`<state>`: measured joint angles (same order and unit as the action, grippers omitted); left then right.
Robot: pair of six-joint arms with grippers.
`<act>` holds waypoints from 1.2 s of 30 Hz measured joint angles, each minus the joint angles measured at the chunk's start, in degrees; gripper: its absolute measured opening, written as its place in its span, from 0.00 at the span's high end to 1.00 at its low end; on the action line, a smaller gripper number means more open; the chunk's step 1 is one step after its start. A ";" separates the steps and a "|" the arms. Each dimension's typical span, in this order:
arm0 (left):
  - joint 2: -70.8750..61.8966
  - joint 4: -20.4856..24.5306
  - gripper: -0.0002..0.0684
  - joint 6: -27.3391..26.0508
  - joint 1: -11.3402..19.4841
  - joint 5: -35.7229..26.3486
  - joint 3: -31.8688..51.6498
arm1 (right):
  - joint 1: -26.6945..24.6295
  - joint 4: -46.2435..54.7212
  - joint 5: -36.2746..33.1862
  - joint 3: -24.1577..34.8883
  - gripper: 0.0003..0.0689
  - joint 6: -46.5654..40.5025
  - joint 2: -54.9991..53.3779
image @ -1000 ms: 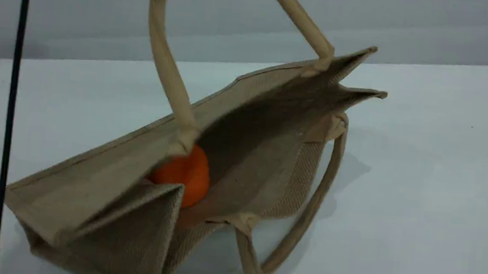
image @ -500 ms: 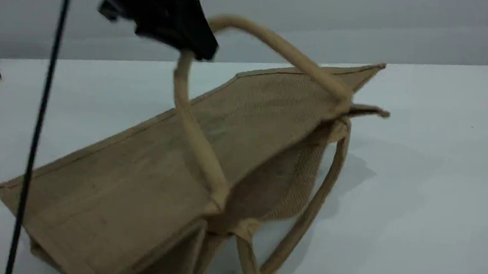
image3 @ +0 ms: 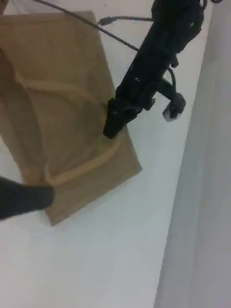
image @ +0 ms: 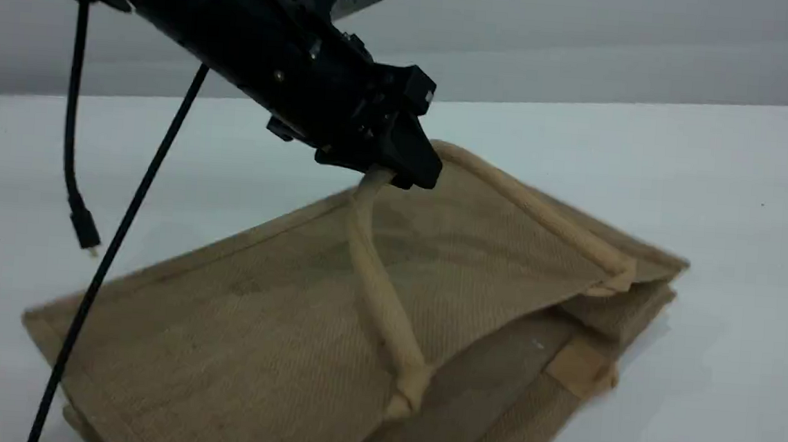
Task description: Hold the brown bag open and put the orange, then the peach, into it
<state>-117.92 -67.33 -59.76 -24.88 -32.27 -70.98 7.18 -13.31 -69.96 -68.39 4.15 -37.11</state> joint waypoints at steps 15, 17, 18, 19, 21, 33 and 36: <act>-0.78 -6.23 0.40 -7.38 0.12 -9.47 -0.05 | 0.00 0.19 0.00 0.00 0.35 0.00 0.00; -0.21 -4.91 0.40 -7.38 0.37 -9.45 -0.05 | 0.00 0.28 0.00 0.00 0.35 0.00 0.00; 0.34 -3.61 0.39 -7.33 0.46 -9.40 -0.05 | 0.00 0.78 0.00 0.00 0.35 0.00 0.00; 1.24 -2.44 0.40 -6.83 0.67 -9.32 -0.05 | 0.00 1.49 0.07 0.16 0.35 0.00 0.00; 3.40 1.14 0.40 -4.76 0.67 -9.52 -0.05 | 0.00 3.51 0.14 0.92 0.35 0.00 0.12; 25.97 28.75 0.40 19.73 0.71 -12.25 -0.05 | 0.00 6.20 0.13 19.94 0.35 2.14 14.02; 31.73 36.31 0.40 26.60 0.71 -14.88 0.01 | 0.00 6.50 3.71 26.10 0.35 2.14 19.86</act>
<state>-86.19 -31.02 -33.16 -24.17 -47.15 -70.98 7.18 -6.81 -66.25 -42.29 6.29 -17.25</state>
